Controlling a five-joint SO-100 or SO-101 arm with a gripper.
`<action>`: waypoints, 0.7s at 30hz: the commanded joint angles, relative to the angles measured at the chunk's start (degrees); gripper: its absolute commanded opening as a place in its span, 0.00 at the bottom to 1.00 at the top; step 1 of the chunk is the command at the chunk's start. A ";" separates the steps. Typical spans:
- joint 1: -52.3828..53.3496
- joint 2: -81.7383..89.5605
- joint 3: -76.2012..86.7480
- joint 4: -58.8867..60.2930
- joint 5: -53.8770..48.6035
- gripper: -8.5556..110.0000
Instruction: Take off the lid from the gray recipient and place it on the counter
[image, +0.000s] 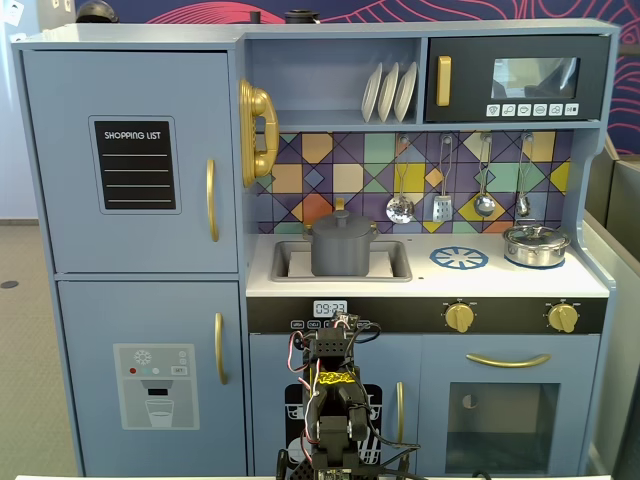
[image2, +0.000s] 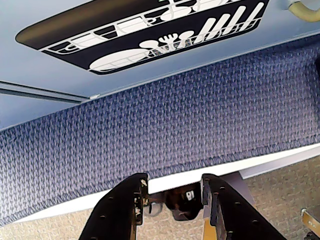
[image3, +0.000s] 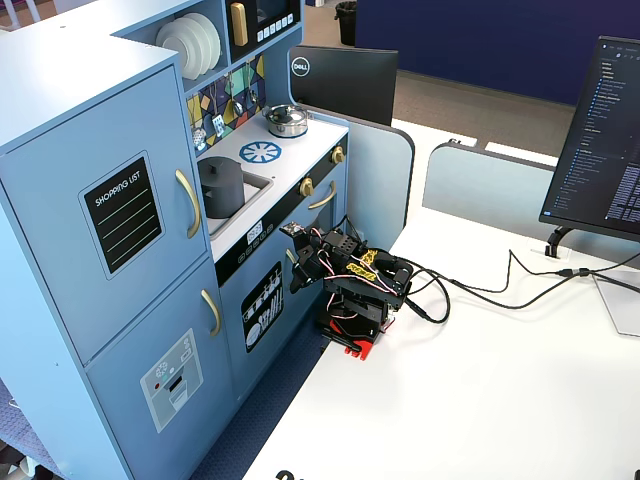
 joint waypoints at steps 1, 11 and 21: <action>5.19 -0.18 0.70 11.60 -11.25 0.07; 5.19 -0.18 0.70 11.60 -11.25 0.07; 7.03 -0.26 -4.13 -3.78 -10.81 0.07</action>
